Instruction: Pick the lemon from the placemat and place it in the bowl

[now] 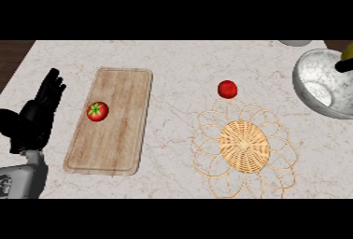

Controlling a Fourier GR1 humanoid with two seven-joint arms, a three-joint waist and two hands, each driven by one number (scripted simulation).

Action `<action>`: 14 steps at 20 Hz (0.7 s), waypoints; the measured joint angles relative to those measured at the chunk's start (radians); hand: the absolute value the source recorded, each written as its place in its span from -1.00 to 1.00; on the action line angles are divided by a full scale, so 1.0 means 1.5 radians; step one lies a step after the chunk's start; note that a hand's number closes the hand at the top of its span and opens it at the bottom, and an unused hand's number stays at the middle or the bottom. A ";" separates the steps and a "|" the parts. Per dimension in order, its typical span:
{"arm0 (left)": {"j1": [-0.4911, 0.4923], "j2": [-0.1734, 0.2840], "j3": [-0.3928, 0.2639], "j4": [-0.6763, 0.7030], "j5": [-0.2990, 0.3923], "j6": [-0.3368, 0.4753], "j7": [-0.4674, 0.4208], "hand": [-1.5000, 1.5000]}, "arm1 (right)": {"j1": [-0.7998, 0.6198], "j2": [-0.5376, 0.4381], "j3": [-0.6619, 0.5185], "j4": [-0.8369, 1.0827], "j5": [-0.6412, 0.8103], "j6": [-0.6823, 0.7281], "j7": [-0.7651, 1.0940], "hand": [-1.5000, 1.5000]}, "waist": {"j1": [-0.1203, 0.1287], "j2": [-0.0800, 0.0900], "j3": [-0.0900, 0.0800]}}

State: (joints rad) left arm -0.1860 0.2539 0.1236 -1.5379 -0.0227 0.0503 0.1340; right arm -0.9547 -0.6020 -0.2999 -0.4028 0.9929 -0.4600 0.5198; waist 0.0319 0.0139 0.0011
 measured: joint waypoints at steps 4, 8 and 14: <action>0.009 -0.005 -0.005 -0.003 -0.003 -0.001 -0.004 0.00 | 0.014 -0.024 -0.042 0.058 -0.038 0.033 -0.010 -1.00 | 0.002 0.001 0.001; 0.003 0.003 0.005 -0.003 0.007 -0.011 0.002 0.00 | 0.037 -0.040 -0.079 0.090 -0.082 0.066 -0.094 -1.00 | 0.001 0.001 0.001; 0.016 0.000 0.009 -0.001 0.003 -0.007 -0.009 0.00 | 0.044 -0.031 -0.174 0.057 -0.192 0.029 -0.215 -1.00 | -0.007 -0.003 0.002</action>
State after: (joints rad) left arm -0.1613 0.2533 0.1369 -1.5387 -0.0184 0.0400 0.1200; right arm -0.8891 -0.6490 -0.5616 -0.3180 0.7053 -0.4165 0.1979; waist 0.0207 0.0096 0.0042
